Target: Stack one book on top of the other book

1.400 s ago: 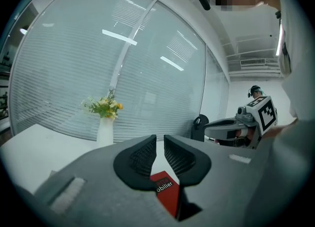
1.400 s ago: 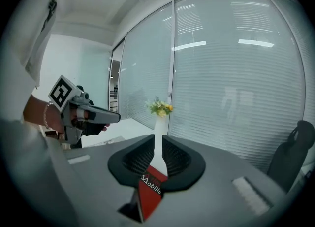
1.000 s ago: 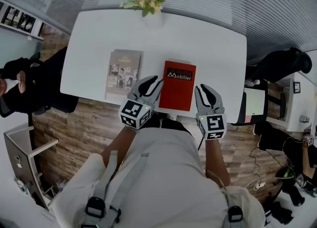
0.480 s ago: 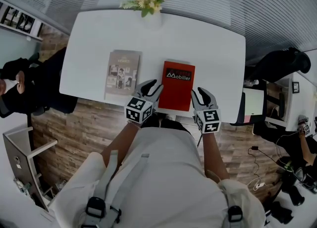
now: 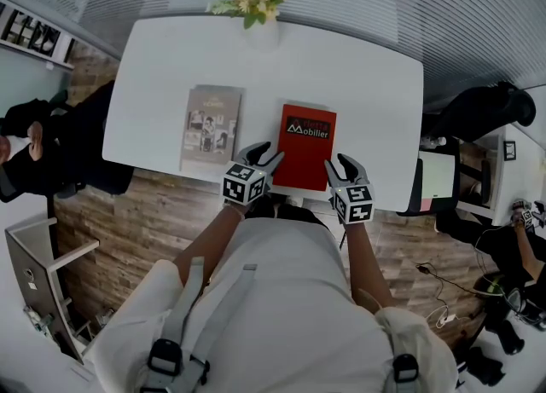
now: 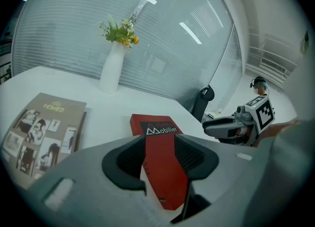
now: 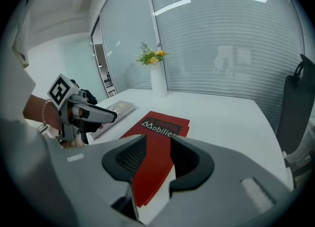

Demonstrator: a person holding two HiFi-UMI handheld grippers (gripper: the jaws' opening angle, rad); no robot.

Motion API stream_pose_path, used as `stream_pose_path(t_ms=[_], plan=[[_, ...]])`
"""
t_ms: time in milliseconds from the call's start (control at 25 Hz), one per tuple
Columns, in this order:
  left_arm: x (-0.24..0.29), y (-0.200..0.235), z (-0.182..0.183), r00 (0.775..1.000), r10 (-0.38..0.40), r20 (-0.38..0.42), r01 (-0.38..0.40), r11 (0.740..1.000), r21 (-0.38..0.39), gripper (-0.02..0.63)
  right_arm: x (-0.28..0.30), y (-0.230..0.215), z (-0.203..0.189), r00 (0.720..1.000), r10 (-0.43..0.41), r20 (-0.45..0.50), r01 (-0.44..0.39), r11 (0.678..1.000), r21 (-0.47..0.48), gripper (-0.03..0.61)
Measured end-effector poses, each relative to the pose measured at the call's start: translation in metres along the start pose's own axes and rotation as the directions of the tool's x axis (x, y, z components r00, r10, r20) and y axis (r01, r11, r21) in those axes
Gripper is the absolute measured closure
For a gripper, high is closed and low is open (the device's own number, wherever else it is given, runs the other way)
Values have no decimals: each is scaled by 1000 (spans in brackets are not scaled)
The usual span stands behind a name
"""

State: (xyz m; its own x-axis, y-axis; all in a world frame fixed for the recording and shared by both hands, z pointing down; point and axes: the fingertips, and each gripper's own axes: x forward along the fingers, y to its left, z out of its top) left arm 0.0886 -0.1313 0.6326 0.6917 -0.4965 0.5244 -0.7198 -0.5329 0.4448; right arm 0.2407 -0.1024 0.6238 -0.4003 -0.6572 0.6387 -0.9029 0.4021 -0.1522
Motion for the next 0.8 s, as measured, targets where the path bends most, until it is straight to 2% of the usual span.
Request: stream_pose_path(t_ms=[120,600,800], plan=[[5,3,-10,1000,-5,-21,5,1000,-24,425,6,-1,-9,1000,6,-17,-5,1000,16,408],[22,9,-49,991,-62,-117,45,989,-142,359,22,-4,-44,996,46,-82,-38,995,91,339],[26,7,-57,988,-77,-135,54,985,-166,350,26,-2,-55,993,80,-85,-65,983,171,321]])
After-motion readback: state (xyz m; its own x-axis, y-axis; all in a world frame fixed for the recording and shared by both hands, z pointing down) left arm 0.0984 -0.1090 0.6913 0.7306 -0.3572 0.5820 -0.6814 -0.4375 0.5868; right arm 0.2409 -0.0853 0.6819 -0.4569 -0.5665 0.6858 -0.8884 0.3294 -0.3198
